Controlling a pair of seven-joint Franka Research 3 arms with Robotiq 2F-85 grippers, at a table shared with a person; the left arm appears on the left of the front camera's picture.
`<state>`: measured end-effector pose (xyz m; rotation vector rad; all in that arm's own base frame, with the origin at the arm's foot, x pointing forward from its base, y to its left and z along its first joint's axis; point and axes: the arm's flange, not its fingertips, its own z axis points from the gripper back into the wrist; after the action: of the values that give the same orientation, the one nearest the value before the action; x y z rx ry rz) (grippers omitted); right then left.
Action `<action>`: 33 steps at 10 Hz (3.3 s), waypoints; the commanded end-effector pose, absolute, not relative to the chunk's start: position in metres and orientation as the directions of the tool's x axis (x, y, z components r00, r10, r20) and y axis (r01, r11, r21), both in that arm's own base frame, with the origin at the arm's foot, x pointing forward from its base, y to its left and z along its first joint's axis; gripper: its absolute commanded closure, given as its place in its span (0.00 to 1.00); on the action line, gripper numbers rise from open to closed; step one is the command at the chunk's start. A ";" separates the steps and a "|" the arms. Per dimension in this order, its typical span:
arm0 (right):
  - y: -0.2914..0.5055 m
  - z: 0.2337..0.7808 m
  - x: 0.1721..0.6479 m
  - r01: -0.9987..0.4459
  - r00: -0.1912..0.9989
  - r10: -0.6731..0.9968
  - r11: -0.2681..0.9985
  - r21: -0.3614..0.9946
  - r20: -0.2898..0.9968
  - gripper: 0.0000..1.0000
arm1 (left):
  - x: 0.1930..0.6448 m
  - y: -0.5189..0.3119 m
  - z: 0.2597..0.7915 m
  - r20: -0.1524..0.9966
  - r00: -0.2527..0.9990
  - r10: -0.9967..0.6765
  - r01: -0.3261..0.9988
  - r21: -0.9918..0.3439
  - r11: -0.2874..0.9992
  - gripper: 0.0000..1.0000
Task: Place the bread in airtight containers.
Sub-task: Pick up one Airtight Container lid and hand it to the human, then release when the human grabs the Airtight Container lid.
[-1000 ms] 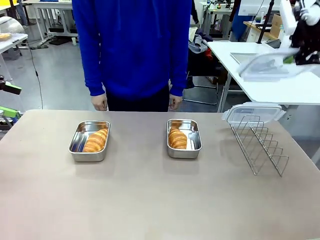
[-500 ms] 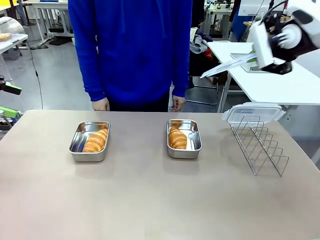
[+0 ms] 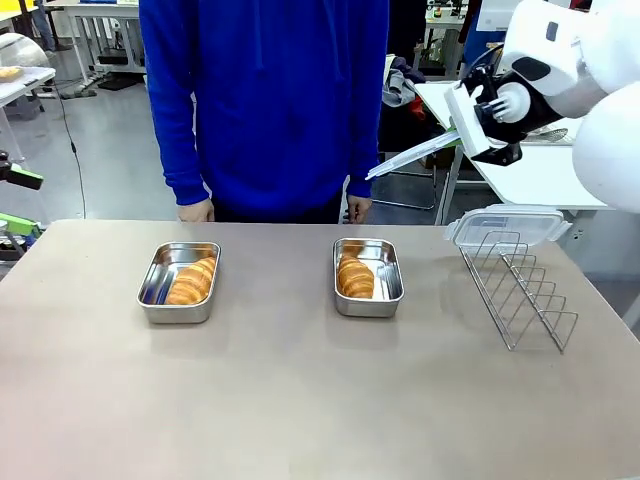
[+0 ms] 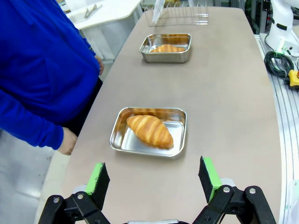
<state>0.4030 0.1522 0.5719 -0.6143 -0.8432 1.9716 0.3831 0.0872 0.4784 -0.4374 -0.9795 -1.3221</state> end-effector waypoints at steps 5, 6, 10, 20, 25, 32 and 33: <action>0.152 0.572 0.403 -0.530 -0.491 0.866 -0.382 -0.757 -0.094 0.95 | 0.382 0.085 0.476 0.807 -0.080 -0.585 0.931 0.270 0.245 0.00; 0.152 0.572 0.403 -0.530 -0.491 0.866 -0.382 -0.757 -0.094 0.95 | 0.382 0.085 0.476 0.807 -0.080 -0.585 0.931 0.270 0.245 0.00; 0.152 0.572 0.403 -0.530 -0.491 0.866 -0.382 -0.757 -0.094 0.95 | 0.382 0.085 0.476 0.807 -0.080 -0.585 0.931 0.270 0.245 0.00; 0.152 0.572 0.403 -0.530 -0.491 0.866 -0.382 -0.757 -0.094 0.95 | 0.382 0.085 0.476 0.807 -0.080 -0.585 0.931 0.270 0.245 0.00; 0.155 0.587 0.398 -0.607 -0.444 0.895 -0.337 -0.720 -0.046 0.00 | 0.382 0.085 0.476 0.807 -0.080 -0.585 0.931 0.270 0.245 0.00; -0.001 0.616 0.421 -0.892 0.091 0.784 0.338 -0.300 0.614 0.00 | 0.382 0.085 0.476 0.807 -0.080 -0.585 0.931 0.270 0.245 0.00; -0.029 0.601 0.421 -0.895 0.132 0.710 0.385 -0.225 0.691 0.00 | 0.382 0.085 0.476 0.807 -0.080 -0.585 0.931 0.270 0.245 0.00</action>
<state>0.4126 -0.0170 0.6058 0.1892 -0.7878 1.2872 0.3830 0.0876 0.4784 -0.4368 -0.9794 -1.3212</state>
